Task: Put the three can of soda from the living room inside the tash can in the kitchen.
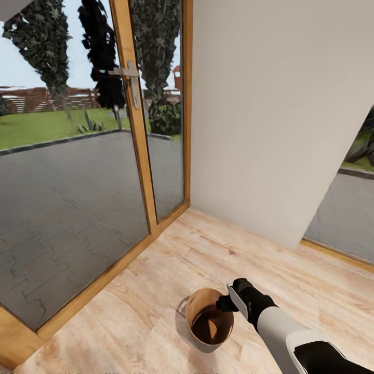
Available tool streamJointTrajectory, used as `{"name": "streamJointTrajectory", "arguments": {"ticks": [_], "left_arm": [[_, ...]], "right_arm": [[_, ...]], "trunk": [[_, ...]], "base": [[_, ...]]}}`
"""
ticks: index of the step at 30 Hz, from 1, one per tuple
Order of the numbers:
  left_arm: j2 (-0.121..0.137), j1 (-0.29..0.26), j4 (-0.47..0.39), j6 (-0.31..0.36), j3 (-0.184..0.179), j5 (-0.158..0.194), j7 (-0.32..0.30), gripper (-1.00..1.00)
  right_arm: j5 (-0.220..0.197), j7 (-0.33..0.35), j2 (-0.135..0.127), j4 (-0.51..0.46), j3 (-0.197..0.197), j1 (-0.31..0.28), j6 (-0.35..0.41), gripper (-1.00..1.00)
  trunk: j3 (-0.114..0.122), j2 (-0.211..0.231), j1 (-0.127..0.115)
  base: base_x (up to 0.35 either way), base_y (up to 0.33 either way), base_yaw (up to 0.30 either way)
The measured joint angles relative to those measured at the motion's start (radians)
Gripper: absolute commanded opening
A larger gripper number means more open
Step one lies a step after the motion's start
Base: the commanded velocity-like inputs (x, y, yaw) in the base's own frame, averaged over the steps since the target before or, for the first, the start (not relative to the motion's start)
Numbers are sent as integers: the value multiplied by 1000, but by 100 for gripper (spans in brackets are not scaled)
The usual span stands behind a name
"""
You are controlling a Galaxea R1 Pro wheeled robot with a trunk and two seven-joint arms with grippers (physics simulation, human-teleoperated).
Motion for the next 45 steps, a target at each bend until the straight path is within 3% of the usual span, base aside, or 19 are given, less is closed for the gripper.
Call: {"name": "streamJointTrajectory", "arguments": {"ticks": [33, 45], "left_arm": [[0, 0, -2, 0, -1, 2, 2, 100], [0, 0, -2, 0, -1, 2, 1, 100]], "right_arm": [[1, 2, -13, -4, -3, -10, 5, 100], [2, 2, -13, -6, -2, -43, 33, 100]], "trunk": [[-11, 0, 0], [-11, 0, 0]], "base": [[0, 0, 0], [0, 0, 0]]}}
